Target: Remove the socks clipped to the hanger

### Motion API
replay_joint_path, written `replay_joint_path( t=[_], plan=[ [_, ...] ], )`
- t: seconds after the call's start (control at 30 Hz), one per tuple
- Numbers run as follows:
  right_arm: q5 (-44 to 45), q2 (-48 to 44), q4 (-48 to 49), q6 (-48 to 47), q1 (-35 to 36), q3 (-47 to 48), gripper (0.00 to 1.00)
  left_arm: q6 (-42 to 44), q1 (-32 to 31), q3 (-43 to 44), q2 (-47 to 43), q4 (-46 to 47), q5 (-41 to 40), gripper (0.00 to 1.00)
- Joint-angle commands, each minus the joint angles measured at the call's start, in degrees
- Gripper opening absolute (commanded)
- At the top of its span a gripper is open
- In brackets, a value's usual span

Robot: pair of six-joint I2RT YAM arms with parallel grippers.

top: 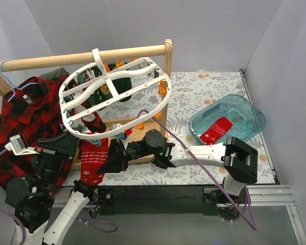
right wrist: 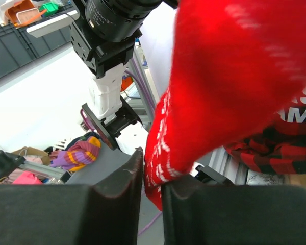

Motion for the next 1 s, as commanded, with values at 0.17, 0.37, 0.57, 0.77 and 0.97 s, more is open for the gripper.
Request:
replay_joint_path(
  t=[0.17, 0.37, 0.57, 0.77, 0.97],
  plan=[
    [0.9, -2.6, 2.1, 0.2, -1.3, 1.4, 0.37, 0.4, 0.1, -1.1, 0.8, -1.1, 1.8, 0.00],
    [1.6, -2.7, 2.0, 0.8, -1.3, 1.5, 0.26, 1.3, 0.1, -1.1, 0.5, -1.1, 2.3, 0.00],
    [1.8, -3.1, 2.0, 0.7, -1.5, 1.1, 0.29, 2.1, 0.1, -1.4, -0.2, -1.3, 2.7, 0.00],
    [3.7, -4.0, 1.7, 0.9, -1.8, -1.0, 0.01, 3.1, 0.1, -1.0, -0.3, -1.8, 2.7, 0.00],
    [5.0, -6.2, 1.6, 0.8, -2.4, -4.7, 0.01, 4.2, 0.1, -0.2, -0.3, -2.6, 2.6, 0.00]
  ],
)
